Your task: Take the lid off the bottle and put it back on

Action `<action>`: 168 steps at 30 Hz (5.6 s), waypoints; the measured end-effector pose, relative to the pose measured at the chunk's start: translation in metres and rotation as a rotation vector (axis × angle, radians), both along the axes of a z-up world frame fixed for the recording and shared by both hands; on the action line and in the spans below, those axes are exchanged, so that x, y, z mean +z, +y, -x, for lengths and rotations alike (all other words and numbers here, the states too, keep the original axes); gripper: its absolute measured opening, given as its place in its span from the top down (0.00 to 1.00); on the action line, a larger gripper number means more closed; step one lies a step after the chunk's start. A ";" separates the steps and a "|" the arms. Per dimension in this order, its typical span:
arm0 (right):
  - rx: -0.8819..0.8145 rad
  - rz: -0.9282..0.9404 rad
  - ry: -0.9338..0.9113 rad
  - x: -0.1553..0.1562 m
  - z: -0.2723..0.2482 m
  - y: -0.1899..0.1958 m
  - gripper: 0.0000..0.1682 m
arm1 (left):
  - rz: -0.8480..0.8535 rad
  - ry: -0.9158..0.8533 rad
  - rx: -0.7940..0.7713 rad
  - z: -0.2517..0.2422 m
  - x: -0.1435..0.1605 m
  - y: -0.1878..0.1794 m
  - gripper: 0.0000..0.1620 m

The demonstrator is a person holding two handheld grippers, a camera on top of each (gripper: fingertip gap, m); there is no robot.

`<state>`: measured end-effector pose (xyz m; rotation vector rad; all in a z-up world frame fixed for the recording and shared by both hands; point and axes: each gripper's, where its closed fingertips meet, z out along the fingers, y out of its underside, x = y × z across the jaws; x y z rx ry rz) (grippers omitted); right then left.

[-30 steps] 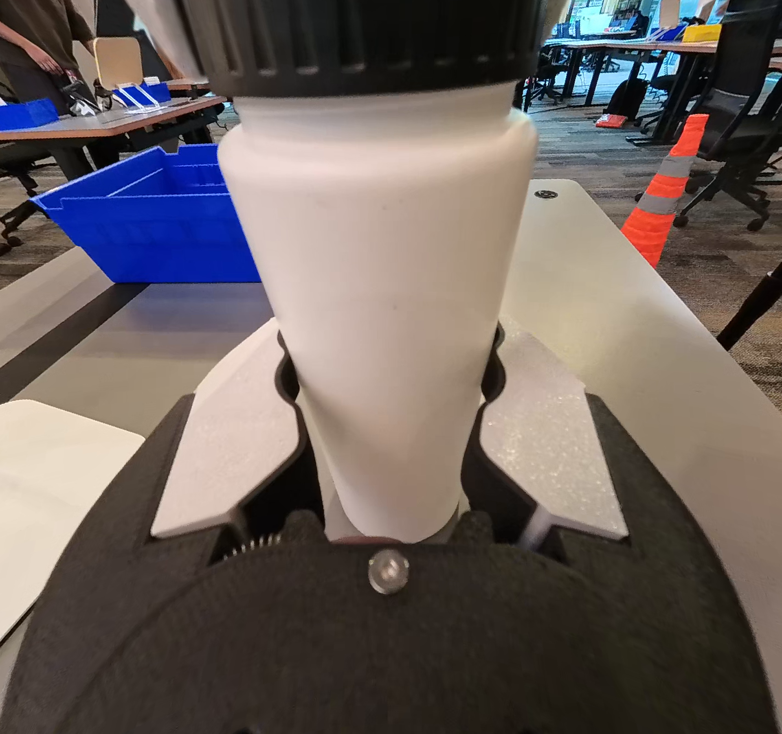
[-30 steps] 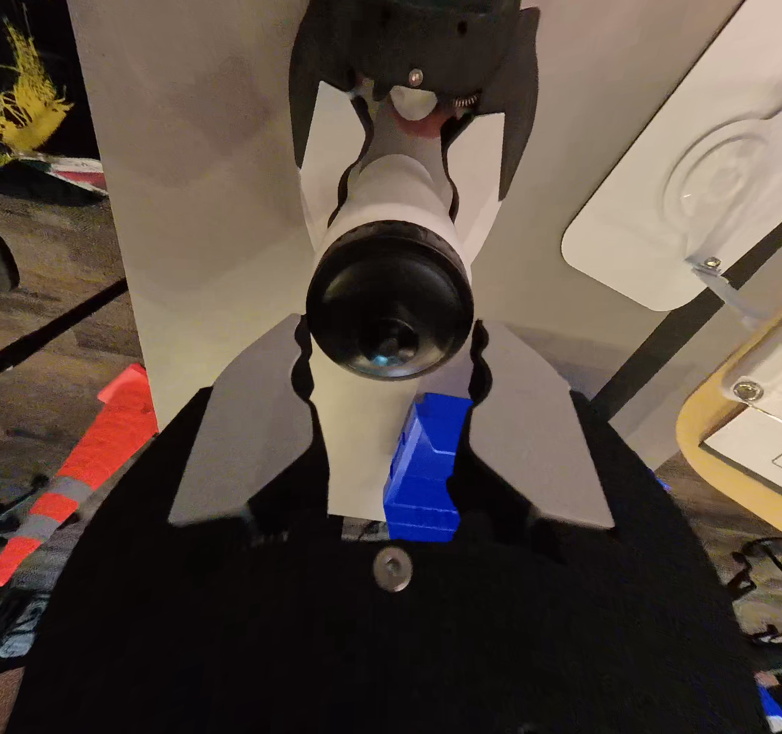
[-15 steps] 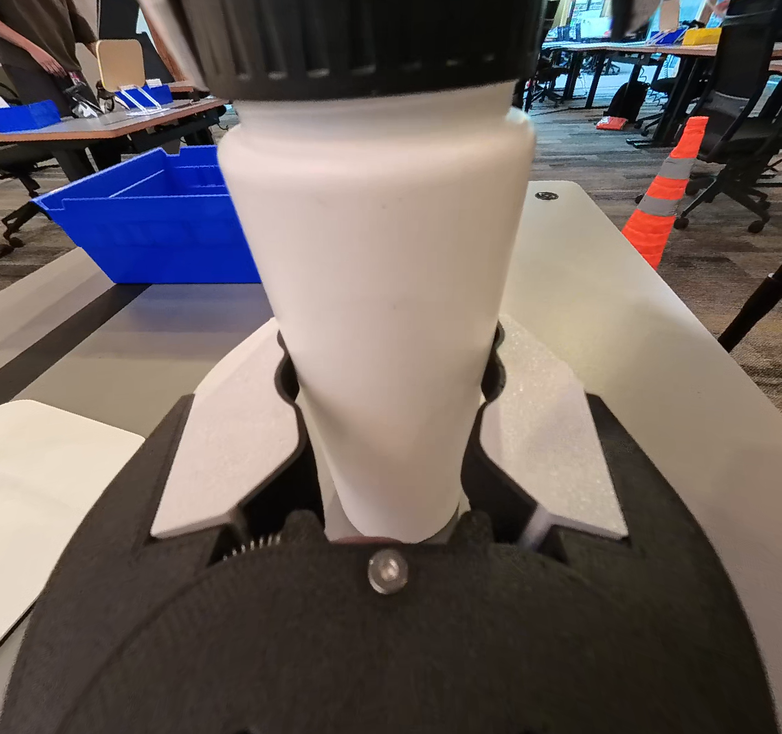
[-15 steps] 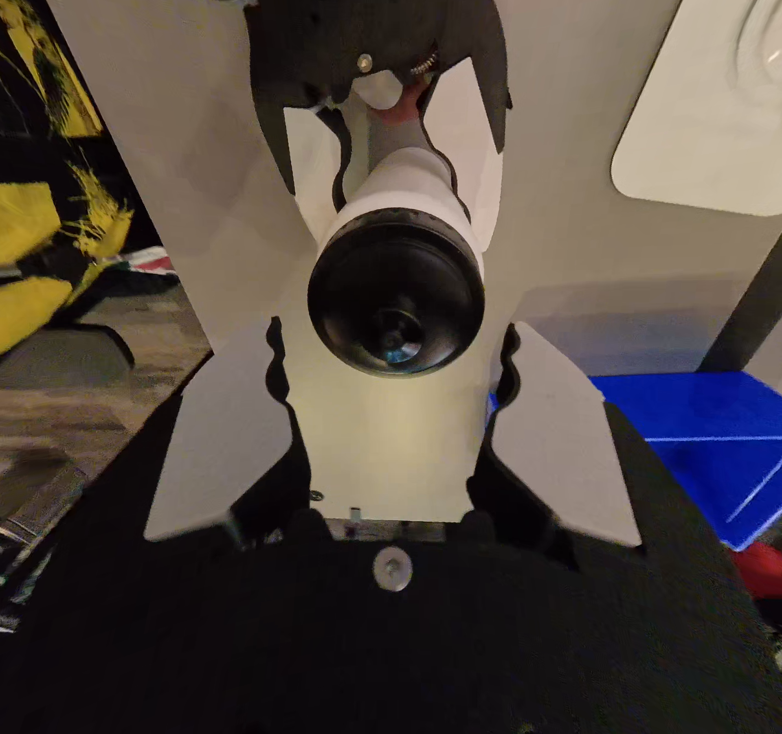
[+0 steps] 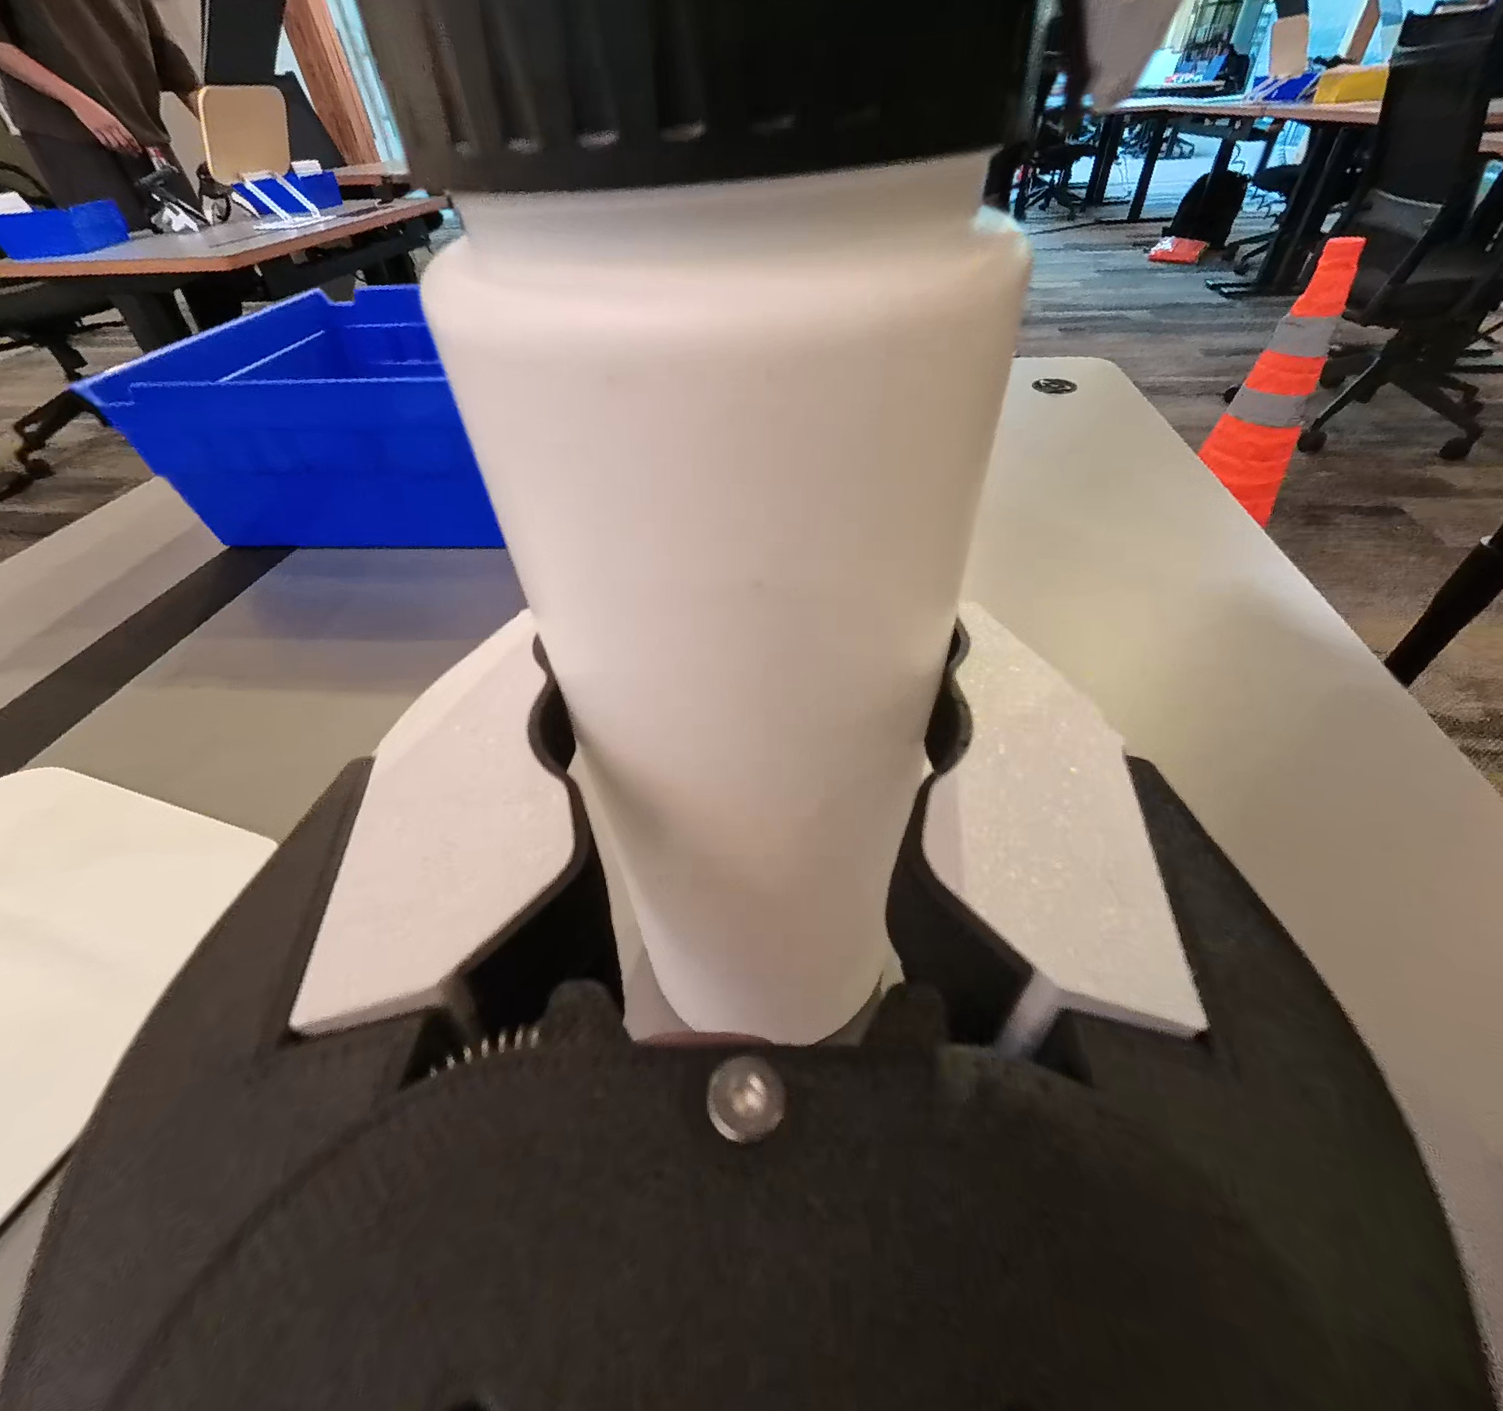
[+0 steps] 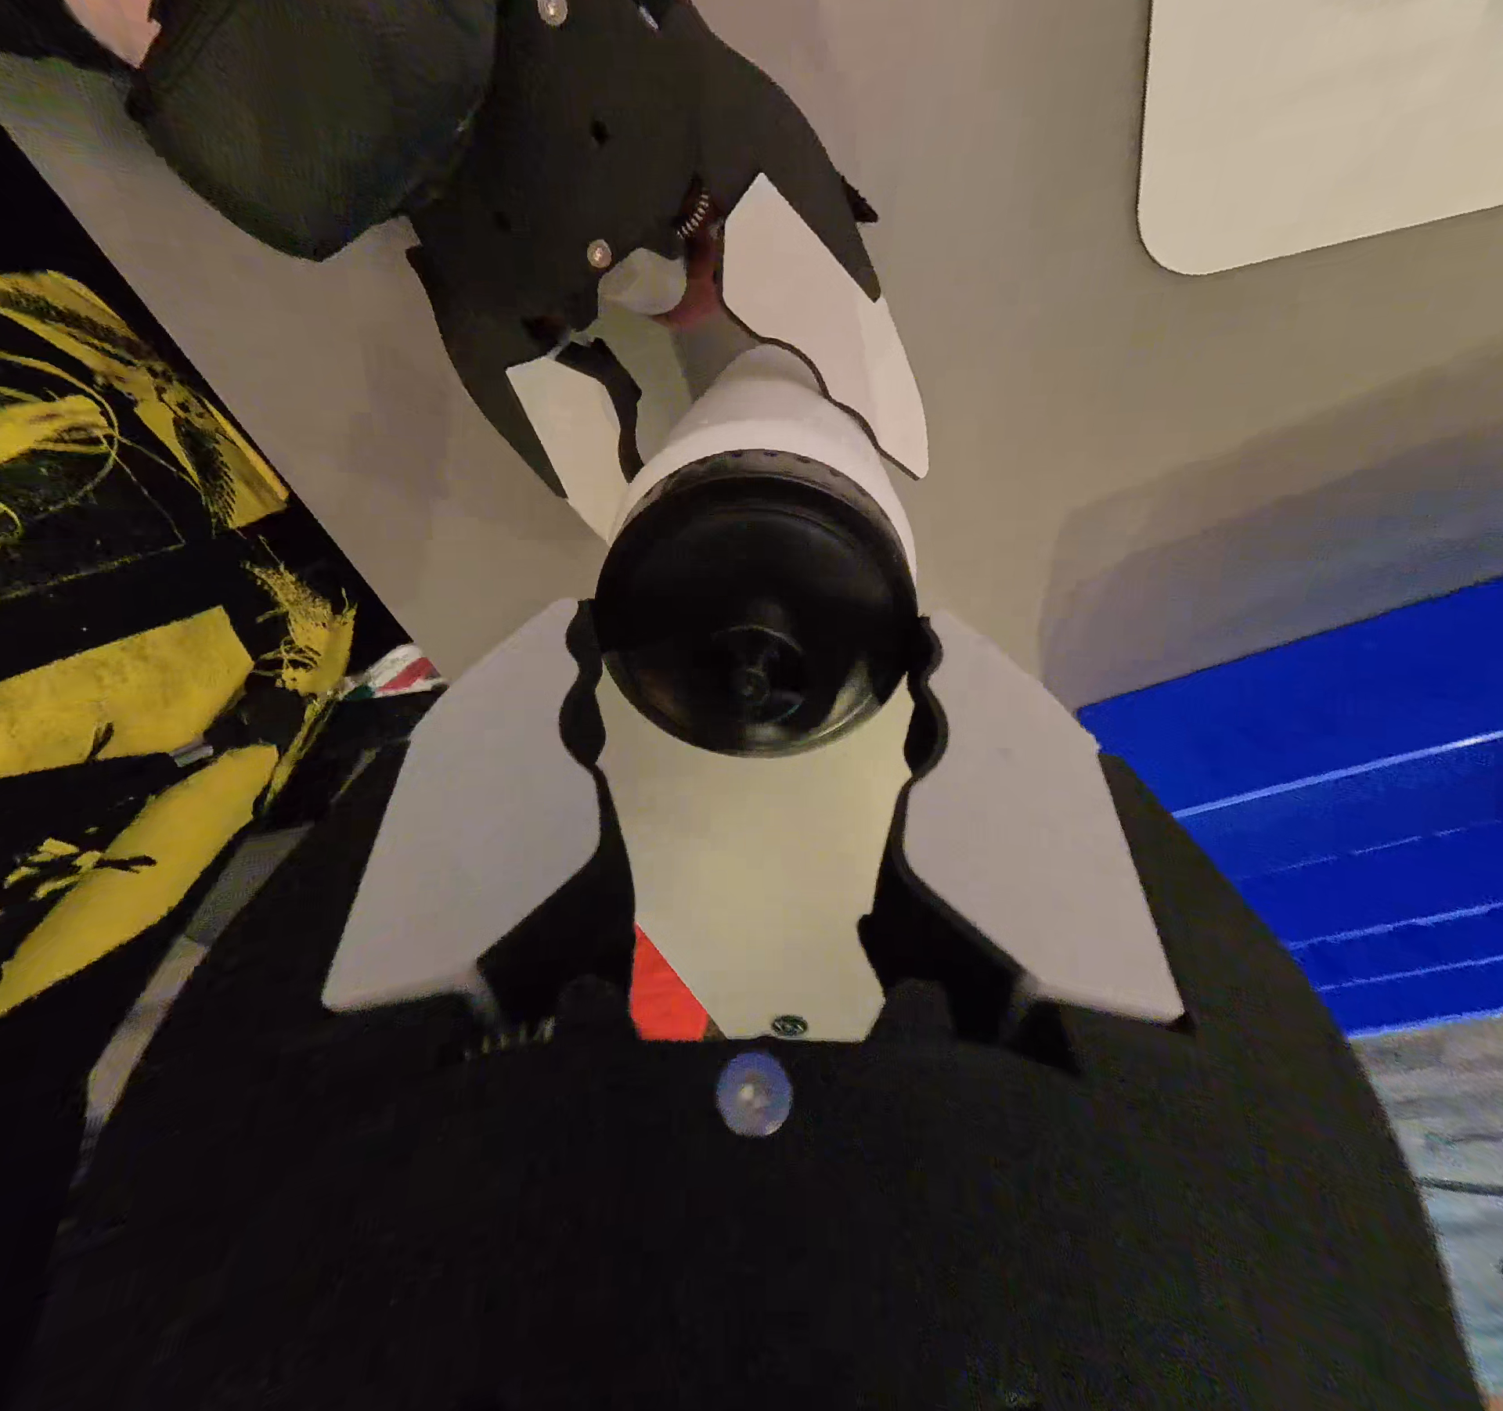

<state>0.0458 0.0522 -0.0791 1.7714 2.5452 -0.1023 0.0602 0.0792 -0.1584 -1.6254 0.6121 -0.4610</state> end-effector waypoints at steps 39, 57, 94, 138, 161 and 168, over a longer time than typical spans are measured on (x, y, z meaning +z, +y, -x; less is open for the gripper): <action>0.198 -0.134 -0.090 0.000 -0.004 0.011 0.45 | 0.000 0.009 -0.006 -0.001 0.000 -0.001 0.47; 0.067 -0.041 -0.111 0.001 -0.006 0.007 0.58 | 0.000 0.010 -0.007 -0.002 0.000 -0.001 0.47; 0.458 -0.191 -0.065 0.000 0.005 0.016 0.46 | 0.000 0.011 -0.011 -0.003 0.000 -0.001 0.46; 0.026 0.009 -0.135 -0.011 -0.011 0.003 0.54 | -0.010 0.023 -0.012 -0.006 0.000 -0.001 0.47; 0.577 -0.144 -0.086 -0.001 -0.004 0.008 0.58 | -0.005 0.012 -0.008 -0.004 0.000 -0.001 0.47; 0.048 -0.026 -0.150 -0.001 -0.008 0.005 0.57 | -0.008 0.016 -0.011 -0.006 0.000 -0.001 0.47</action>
